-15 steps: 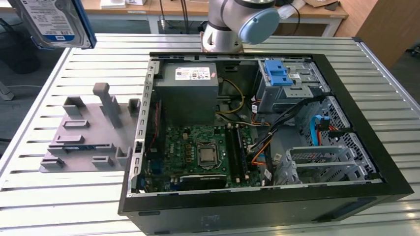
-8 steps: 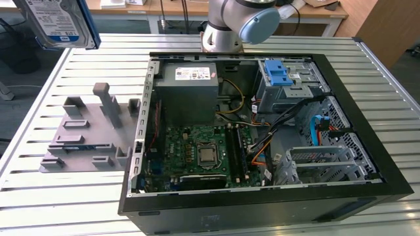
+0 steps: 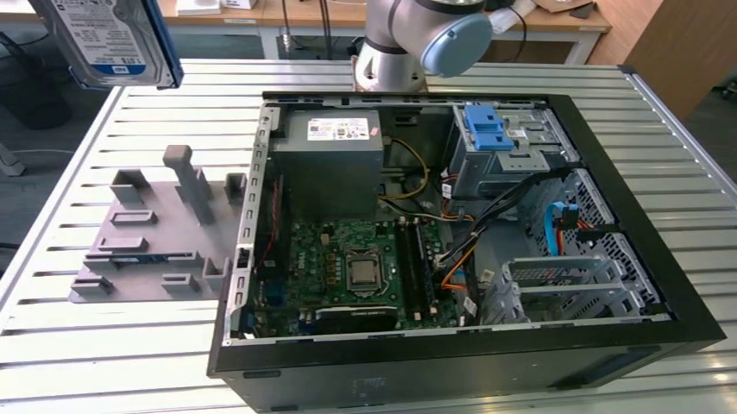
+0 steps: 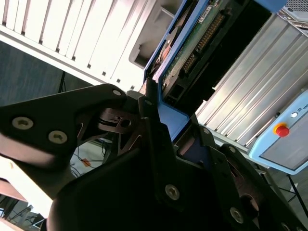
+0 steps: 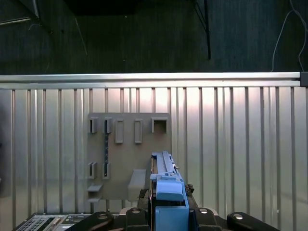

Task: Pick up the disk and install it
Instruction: 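Pick up the disk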

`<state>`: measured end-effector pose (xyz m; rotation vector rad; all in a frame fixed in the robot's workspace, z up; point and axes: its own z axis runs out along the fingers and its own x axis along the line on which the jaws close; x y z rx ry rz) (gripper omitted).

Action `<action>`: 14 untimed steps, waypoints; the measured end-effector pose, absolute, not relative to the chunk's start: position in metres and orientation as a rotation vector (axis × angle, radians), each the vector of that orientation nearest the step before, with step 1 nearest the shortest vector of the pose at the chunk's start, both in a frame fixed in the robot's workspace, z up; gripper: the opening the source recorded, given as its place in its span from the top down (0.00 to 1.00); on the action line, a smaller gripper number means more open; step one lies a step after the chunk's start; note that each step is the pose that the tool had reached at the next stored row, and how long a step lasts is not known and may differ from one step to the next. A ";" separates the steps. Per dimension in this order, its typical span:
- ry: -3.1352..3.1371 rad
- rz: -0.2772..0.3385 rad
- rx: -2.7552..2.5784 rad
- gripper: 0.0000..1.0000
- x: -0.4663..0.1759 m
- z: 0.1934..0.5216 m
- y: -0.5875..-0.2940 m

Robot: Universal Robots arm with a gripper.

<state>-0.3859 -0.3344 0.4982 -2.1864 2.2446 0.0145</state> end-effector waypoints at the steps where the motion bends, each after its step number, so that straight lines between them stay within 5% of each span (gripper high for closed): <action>1: 2.245 0.015 -2.187 0.64 -0.385 0.498 -0.335; 14: 2.228 0.016 -2.204 0.64 -0.372 0.498 -0.336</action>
